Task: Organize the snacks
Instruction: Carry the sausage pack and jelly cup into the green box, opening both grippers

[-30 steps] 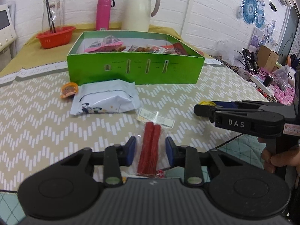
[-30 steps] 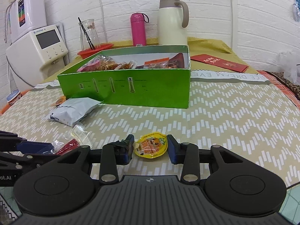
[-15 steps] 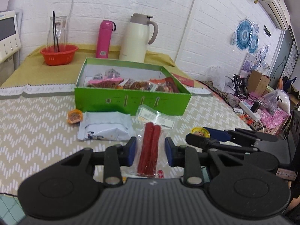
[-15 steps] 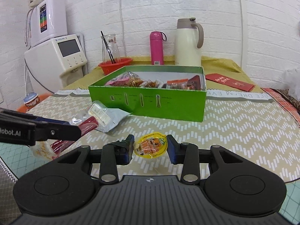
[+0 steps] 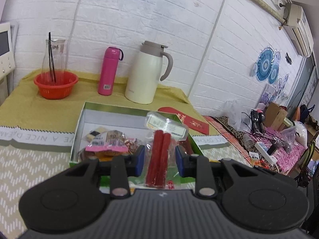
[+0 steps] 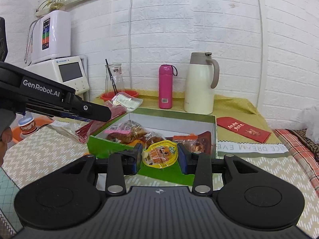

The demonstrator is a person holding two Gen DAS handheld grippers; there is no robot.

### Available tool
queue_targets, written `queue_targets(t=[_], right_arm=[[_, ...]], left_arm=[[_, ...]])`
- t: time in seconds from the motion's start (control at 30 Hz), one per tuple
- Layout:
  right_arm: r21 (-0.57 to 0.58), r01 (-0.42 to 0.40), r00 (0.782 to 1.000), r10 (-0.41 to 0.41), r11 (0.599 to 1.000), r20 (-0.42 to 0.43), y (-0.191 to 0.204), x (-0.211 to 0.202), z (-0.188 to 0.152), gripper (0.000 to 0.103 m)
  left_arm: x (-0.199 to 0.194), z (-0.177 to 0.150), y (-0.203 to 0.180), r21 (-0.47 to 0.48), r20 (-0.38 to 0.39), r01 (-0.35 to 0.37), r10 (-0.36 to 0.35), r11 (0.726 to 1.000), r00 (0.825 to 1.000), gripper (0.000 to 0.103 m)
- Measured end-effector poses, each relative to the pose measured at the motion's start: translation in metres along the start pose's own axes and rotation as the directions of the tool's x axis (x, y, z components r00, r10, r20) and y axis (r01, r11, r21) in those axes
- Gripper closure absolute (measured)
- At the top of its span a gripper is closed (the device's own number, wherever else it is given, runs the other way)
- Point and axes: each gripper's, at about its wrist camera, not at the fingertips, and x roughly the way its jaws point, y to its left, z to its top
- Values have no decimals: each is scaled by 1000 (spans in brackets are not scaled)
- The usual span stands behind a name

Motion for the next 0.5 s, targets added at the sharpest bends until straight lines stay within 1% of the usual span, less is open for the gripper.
queue_targets(t=[0.1, 0.17, 0.27, 0.5], right_arm=[[37, 19, 1000, -19, 999, 5, -12, 18, 5, 38], [50, 29, 1000, -29, 998, 5, -18, 30, 6, 37], [54, 43, 999, -43, 998, -10, -22, 46, 5, 37], [58, 37, 999, -36, 998, -18, -30, 69, 2, 36]], left_arm=[[18, 11, 6, -26, -2, 0, 0, 1000, 1000, 75], [30, 15, 9, -27, -8, -7, 7, 1000, 1000, 75], [52, 17, 14, -36, -35, -9, 8, 999, 999, 75], [86, 17, 18, -36, -81, -8, 5, 999, 997, 74]])
